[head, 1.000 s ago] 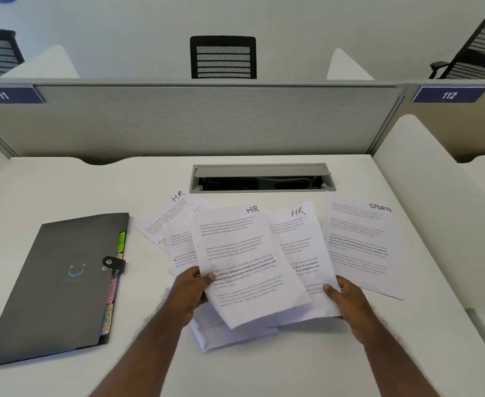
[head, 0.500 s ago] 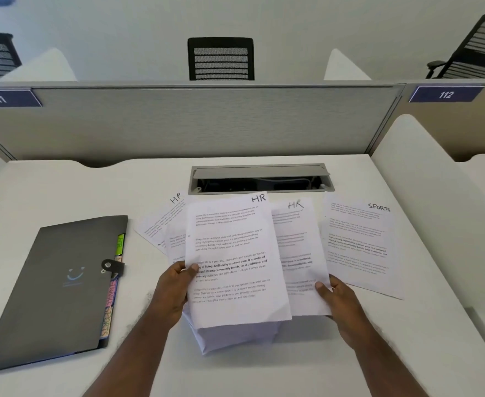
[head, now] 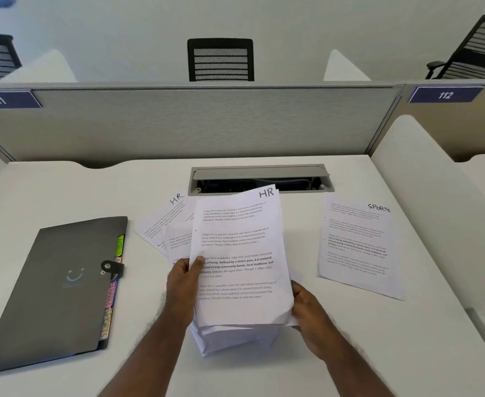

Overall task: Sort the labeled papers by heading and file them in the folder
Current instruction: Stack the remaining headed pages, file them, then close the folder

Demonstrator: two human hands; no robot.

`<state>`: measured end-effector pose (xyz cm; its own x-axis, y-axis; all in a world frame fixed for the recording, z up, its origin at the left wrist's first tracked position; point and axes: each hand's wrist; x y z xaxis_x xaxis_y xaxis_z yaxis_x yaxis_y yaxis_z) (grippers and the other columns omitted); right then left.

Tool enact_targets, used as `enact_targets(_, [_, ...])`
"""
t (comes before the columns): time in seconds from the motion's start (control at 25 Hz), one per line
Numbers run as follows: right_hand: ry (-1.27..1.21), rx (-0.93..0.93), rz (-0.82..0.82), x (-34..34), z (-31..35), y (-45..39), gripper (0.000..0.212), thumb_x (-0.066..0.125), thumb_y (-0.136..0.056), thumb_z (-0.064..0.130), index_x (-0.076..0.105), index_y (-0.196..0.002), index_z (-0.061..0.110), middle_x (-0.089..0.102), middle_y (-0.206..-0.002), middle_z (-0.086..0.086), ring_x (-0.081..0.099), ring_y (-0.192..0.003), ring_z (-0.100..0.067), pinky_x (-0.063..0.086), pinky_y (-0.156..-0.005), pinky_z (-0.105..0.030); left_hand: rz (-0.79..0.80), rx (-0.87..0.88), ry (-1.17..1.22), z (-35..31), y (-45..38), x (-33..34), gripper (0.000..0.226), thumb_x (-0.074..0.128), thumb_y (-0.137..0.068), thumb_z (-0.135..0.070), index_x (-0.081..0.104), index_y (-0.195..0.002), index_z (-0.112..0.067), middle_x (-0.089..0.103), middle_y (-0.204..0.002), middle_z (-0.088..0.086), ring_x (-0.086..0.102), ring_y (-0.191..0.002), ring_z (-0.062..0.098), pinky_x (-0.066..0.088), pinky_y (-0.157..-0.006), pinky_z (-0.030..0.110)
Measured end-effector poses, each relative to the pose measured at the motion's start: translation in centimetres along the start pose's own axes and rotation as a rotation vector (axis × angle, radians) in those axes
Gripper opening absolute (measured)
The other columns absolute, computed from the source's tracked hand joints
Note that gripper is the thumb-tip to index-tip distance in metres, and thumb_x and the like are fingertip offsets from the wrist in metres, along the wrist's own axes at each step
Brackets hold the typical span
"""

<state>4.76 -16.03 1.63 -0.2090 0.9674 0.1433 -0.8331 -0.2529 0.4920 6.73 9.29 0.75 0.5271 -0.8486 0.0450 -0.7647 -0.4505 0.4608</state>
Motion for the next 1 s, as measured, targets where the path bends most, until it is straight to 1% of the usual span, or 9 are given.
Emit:
enact_targets(0.16, [0.019, -0.007, 0.041, 1.0, 0.6, 0.5, 0.032, 0.06, -0.09, 0.013, 0.066, -0.119, 0.025, 0.073, -0.114, 0.0, 0.069, -0.104, -0.021, 0.057, -0.079, -0.036, 0.186, -0.168, 0.163, 0.0, 0.0, -1.1, 0.027, 0.068, -0.091, -0.017, 0.065, -0.118, -0.009, 0.075, -0.112, 0.016, 0.071, -0.102, 0.04, 0.055, -0.09, 0.059])
enact_targets(0.28, [0.065, 0.026, 0.108, 1.5, 1.0, 0.3, 0.026, 0.055, -0.096, 0.018, 0.067, -0.118, 0.024, 0.073, -0.114, 0.0, 0.068, -0.106, -0.023, 0.056, -0.088, -0.042, 0.339, -0.279, 0.2, 0.6, -0.1, -2.9, 0.045, 0.073, -0.084, -0.013, 0.063, -0.127, -0.008, 0.069, -0.123, 0.023, 0.066, -0.112, 0.045, 0.049, -0.096, 0.065])
enact_targets(0.4, [0.205, 0.051, 0.103, 1.1, 1.0, -0.9, 0.039, 0.047, -0.094, 0.055, 0.066, -0.117, 0.029, 0.072, -0.111, 0.007, 0.069, -0.1, -0.014, 0.053, -0.093, -0.039, 0.355, -0.25, 0.177, 0.9, -0.5, -4.6, 0.048, 0.069, -0.084, -0.012, 0.06, -0.131, -0.007, 0.067, -0.126, 0.024, 0.066, -0.112, 0.045, 0.051, -0.094, 0.064])
enact_targets(0.48, [0.486, 0.003, -0.046, -0.2, 0.4, -2.2, 0.071, 0.042, -0.074, 0.083, 0.057, -0.125, 0.037, 0.062, -0.13, 0.009, 0.058, -0.12, -0.014, 0.045, -0.105, -0.039, 0.296, -0.209, 0.188, 0.8, -0.9, -5.9, 0.047, 0.067, -0.083, -0.012, 0.061, -0.129, -0.009, 0.069, -0.122, 0.024, 0.069, -0.106, 0.043, 0.057, -0.087, 0.059])
enact_targets(0.6, [1.205, -0.104, -0.132, -2.2, -1.9, -3.7, 0.076, 0.03, -0.083, 0.075, 0.026, -0.148, 0.038, 0.019, -0.16, 0.01, 0.013, -0.149, -0.02, 0.022, -0.117, -0.043, 0.2, -0.153, 0.254, 0.5, -1.7, -8.2, 0.041, 0.064, -0.086, -0.011, 0.062, -0.126, -0.013, 0.075, -0.11, 0.017, 0.075, -0.091, 0.034, 0.062, -0.074, 0.051])
enact_targets(0.68, [1.403, -0.118, -0.103, -2.6, -3.4, -3.8, 0.083, 0.01, -0.077, 0.072, 0.01, -0.152, 0.037, -0.001, -0.162, 0.012, -0.003, -0.151, -0.021, 0.013, -0.117, -0.049, 0.141, -0.138, 0.285, 0.3, -2.4, -9.9, 0.039, 0.058, -0.094, -0.009, 0.06, -0.132, -0.012, 0.077, -0.106, 0.012, 0.076, -0.088, 0.029, 0.063, -0.071, 0.048])
enact_targets(0.72, [1.452, -0.126, -0.136, -2.8, -4.1, -3.7, 0.083, 0.008, -0.077, 0.07, 0.01, -0.153, 0.035, -0.001, -0.162, 0.014, 0.0, -0.151, -0.022, 0.015, -0.117, -0.052, 0.114, -0.135, 0.3, 0.3, -2.7, -10.7, 0.039, 0.055, -0.096, -0.009, 0.058, -0.135, -0.012, 0.077, -0.106, 0.011, 0.077, -0.087, 0.028, 0.063, -0.071, 0.047])
enact_targets(0.84, [1.506, -0.119, -0.257, -3.6, -5.6, -3.1, 0.069, 0.026, -0.087, 0.062, 0.034, -0.147, 0.03, 0.032, -0.155, 0.012, 0.035, -0.142, -0.025, 0.039, -0.102, -0.055, 0.06, -0.128, 0.346, 0.1, -3.2, -13.0, 0.04, 0.054, -0.098, -0.012, 0.056, -0.138, -0.012, 0.069, -0.124, 0.016, 0.076, -0.091, 0.027, 0.061, -0.077, 0.05])
enact_targets(1.0, [1.515, -0.129, -0.387, -5.7, -5.8, -2.1, 0.061, 0.036, -0.083, 0.05, 0.058, -0.131, 0.021, 0.056, -0.14, 0.001, 0.055, -0.126, -0.03, 0.05, -0.086, -0.055, 0.01, -0.122, 0.389, 0.0, -3.3, -14.9, 0.033, 0.055, -0.098, -0.015, 0.062, -0.13, -0.016, 0.065, -0.13, 0.014, 0.076, -0.092, 0.024, 0.06, -0.079, 0.05])
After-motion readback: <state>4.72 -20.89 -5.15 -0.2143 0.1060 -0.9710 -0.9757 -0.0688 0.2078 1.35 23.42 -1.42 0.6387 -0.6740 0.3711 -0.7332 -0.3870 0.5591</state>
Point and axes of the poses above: each hand's wrist, its own y-axis away from the middle knuckle, its own x-axis out of the palm, z = x × y
